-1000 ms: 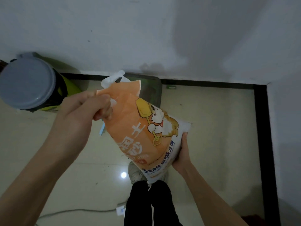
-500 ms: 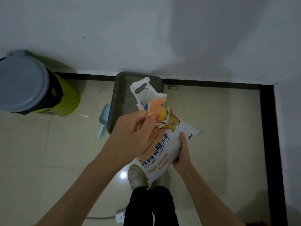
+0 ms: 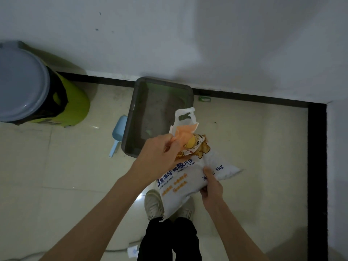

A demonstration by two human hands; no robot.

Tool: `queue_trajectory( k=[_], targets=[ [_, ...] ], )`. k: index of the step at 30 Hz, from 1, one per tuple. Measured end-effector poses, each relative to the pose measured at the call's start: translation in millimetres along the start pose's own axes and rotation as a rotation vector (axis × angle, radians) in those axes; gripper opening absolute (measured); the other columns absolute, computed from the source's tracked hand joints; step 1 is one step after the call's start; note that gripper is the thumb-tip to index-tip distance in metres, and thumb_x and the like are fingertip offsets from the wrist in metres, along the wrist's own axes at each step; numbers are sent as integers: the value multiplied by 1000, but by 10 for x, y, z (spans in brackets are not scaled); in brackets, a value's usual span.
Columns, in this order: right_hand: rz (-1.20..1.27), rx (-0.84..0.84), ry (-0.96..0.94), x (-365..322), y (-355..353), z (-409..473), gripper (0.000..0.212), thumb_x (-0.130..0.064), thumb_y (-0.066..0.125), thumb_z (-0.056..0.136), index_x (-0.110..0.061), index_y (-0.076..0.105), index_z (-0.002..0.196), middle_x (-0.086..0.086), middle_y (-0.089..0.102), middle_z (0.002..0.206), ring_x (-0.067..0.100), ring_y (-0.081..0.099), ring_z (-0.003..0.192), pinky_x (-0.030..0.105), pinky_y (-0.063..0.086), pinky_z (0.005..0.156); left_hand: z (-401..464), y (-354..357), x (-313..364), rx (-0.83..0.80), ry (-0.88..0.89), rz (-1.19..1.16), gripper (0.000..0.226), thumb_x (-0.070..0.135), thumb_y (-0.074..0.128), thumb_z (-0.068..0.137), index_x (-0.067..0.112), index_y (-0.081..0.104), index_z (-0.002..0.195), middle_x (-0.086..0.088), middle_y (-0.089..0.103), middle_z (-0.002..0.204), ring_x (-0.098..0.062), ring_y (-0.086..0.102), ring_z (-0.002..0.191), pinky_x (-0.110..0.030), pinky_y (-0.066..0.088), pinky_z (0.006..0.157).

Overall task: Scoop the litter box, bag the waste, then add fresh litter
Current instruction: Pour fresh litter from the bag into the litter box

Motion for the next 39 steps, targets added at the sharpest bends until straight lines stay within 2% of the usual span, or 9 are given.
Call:
queue_trajectory(
  k=[4, 9, 13, 17, 21, 25, 29, 34, 39],
  targets=[
    [-4, 25, 28, -34, 50, -64, 20, -7, 64, 86, -3, 59, 105, 8, 65, 86, 21, 61, 72, 32, 55, 65, 136, -57, -159, 8, -27, 1, 31, 24, 47, 93, 29, 42, 63, 12, 45, 59, -2, 42, 52, -10, 37, 51],
    [-32, 10, 27, -71, 103, -137, 21, -2, 60, 86, -5, 59, 106, 5, 63, 81, 19, 59, 68, 27, 51, 54, 356, -21, -309, 19, -60, 164, 36, 27, 39, 97, 23, 33, 61, 7, 38, 58, -4, 36, 52, -12, 33, 47],
    [-6, -24, 25, -115, 119, -208, 25, 3, 56, 86, -5, 57, 109, 7, 64, 88, 22, 62, 75, 26, 54, 52, 433, 69, -471, -52, -83, 264, 37, 29, 36, 98, 22, 33, 61, 5, 39, 59, -4, 40, 53, -13, 32, 54],
    [-23, -81, 7, -174, 147, -239, 29, 3, 55, 86, -6, 58, 113, 9, 67, 94, 25, 64, 81, 32, 57, 61, 404, 135, -559, -114, -21, 358, 25, 26, 41, 96, 10, 57, 83, -2, 52, 78, -16, 47, 75, -35, 45, 79],
    [-55, -135, -28, -216, 223, -259, 33, 3, 53, 87, -4, 58, 119, 14, 67, 106, 30, 65, 91, 40, 55, 75, 404, 231, -575, -160, 38, 425, 23, 30, 36, 98, 19, 46, 80, 6, 46, 73, -11, 47, 71, -29, 45, 82],
    [-71, -171, -51, -272, 303, -287, 31, 2, 52, 88, -7, 59, 117, 12, 67, 106, 28, 65, 92, 41, 55, 77, 447, 267, -582, -109, -34, 431, 24, 31, 32, 99, 18, 43, 82, -1, 54, 79, -14, 53, 71, -31, 50, 78],
    [-84, -201, -77, -326, 339, -325, 28, 3, 51, 89, -11, 61, 111, 8, 69, 102, 25, 66, 91, 36, 56, 72, 564, 293, -632, -91, -251, 305, 21, 29, 33, 99, 14, 44, 89, -3, 53, 77, -20, 61, 75, -32, 54, 75],
    [-116, -216, -87, -395, 377, -353, 24, 2, 51, 89, -13, 63, 104, 9, 69, 101, 25, 66, 91, 38, 54, 76, 651, 201, -715, -28, -445, 217, 35, 24, 35, 99, 12, 42, 67, -3, 51, 72, -12, 51, 62, -19, 43, 59],
    [-135, -211, -93, -449, 387, -352, 29, 2, 51, 88, -9, 61, 113, 10, 69, 106, 26, 65, 95, 39, 53, 81, 663, 255, -728, 18, -526, 173, 19, 20, 37, 97, 5, 48, 96, -9, 56, 89, -20, 56, 76, -27, 46, 65]
  ],
)
Point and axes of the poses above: each hand's wrist, its own z-axis towards the middle knuckle, its own y-axis out of the palm, x = y × z, the point moved 3 cm from there along z, towards the middle knuckle
